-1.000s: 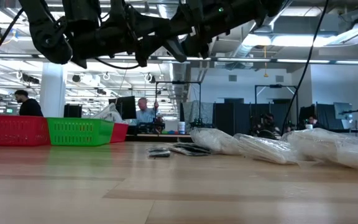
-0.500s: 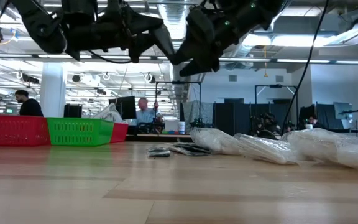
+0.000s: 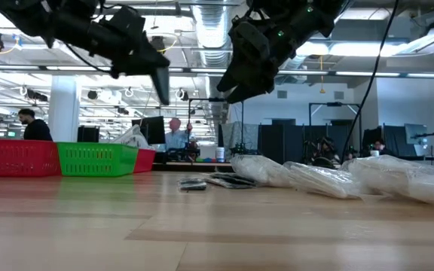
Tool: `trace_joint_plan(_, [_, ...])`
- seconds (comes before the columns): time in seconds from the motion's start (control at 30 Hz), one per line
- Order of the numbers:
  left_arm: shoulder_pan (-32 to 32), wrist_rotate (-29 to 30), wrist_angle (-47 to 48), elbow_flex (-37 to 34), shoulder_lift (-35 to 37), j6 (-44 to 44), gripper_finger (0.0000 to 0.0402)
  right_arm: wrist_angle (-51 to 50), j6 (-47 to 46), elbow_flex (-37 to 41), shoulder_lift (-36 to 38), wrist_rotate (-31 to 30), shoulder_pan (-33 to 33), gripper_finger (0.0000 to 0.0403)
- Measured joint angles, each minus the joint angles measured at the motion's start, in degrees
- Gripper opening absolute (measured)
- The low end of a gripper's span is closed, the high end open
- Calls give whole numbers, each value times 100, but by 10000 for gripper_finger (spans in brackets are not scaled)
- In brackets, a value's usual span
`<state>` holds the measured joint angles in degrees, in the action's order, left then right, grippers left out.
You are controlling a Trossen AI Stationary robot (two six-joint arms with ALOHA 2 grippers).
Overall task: Pick & Place Travel size toiletries
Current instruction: Put the gray deodorant into the top green bin
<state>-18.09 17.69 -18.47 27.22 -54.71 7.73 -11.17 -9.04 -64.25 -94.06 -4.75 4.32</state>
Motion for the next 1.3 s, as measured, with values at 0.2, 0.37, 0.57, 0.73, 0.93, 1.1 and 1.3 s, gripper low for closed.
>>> trace_joint_plan(0.2, [-13,1256,674,0,232,19,191,4,0,0,0,0,0,306])
trace_joint_plan(0.37, [-256,1736,1027,0,219,22,191,3,0,0,0,0,-7,306])
trace_joint_plan(0.57, [-753,1839,1442,0,219,169,191,1,0,0,0,0,-13,306])
trace_joint_plan(0.73, [-1179,2021,1819,0,219,171,191,1,1,0,0,0,-13,306])
trace_joint_plan(0.93, [-1673,2192,2205,0,217,175,191,1,7,0,0,1,-11,306])
trace_joint_plan(1.1, [-2066,2348,2409,0,217,165,191,1,44,0,0,2,-11,306])
trace_joint_plan(1.3, [-2551,2348,2556,0,217,157,191,3,46,2,-1,2,-11,306])
